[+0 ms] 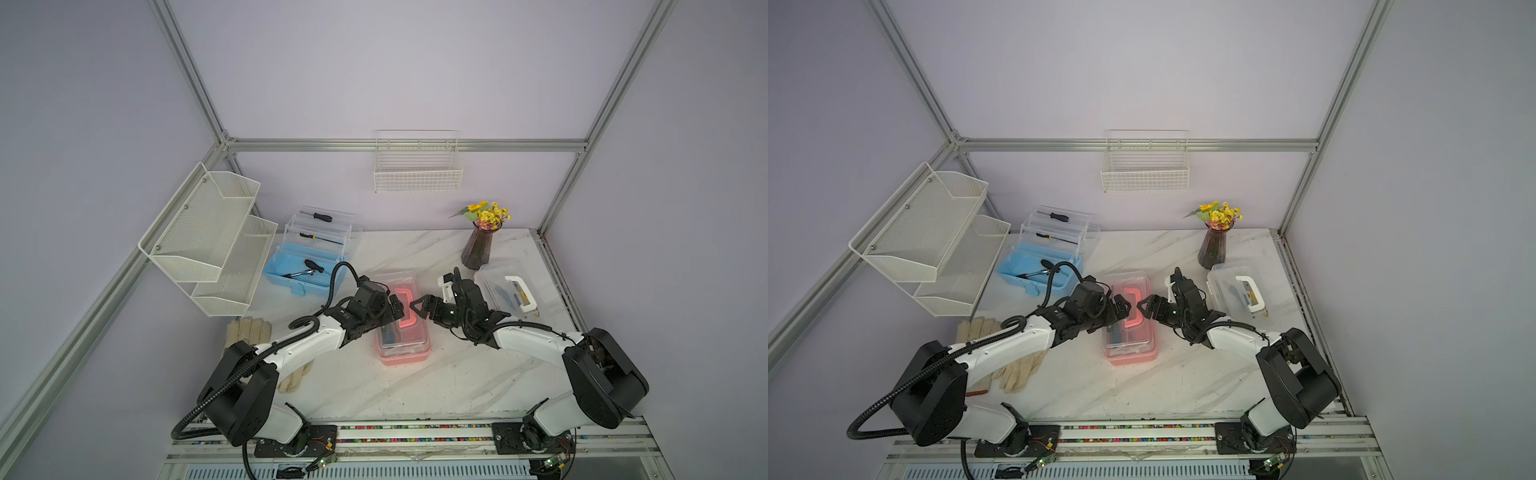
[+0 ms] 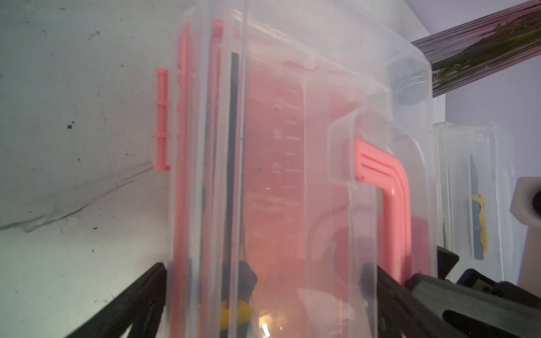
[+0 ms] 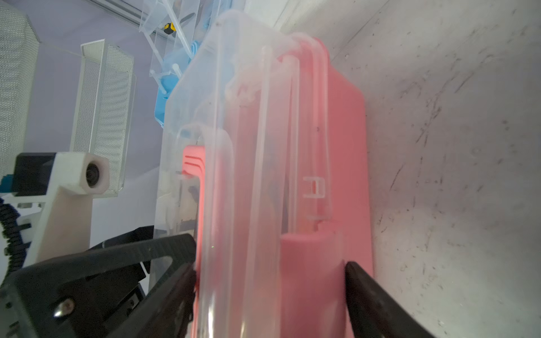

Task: Close toolboxes
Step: Fasten the toolbox latch on the toolbox.

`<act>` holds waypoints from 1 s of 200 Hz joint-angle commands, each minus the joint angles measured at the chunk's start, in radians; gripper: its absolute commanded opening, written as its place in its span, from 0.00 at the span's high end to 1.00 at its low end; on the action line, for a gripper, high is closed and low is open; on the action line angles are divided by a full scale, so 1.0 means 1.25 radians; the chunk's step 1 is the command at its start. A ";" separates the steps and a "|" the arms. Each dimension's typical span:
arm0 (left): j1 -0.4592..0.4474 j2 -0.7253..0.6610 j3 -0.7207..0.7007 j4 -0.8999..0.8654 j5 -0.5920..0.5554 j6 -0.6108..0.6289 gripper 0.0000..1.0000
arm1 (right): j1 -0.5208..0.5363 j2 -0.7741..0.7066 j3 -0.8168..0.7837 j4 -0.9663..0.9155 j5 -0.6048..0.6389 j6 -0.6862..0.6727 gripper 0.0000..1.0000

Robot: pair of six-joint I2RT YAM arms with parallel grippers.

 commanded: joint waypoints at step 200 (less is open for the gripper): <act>-0.005 0.065 0.041 -0.088 0.021 0.060 0.00 | -0.027 -0.073 -0.092 0.084 -0.039 0.038 0.30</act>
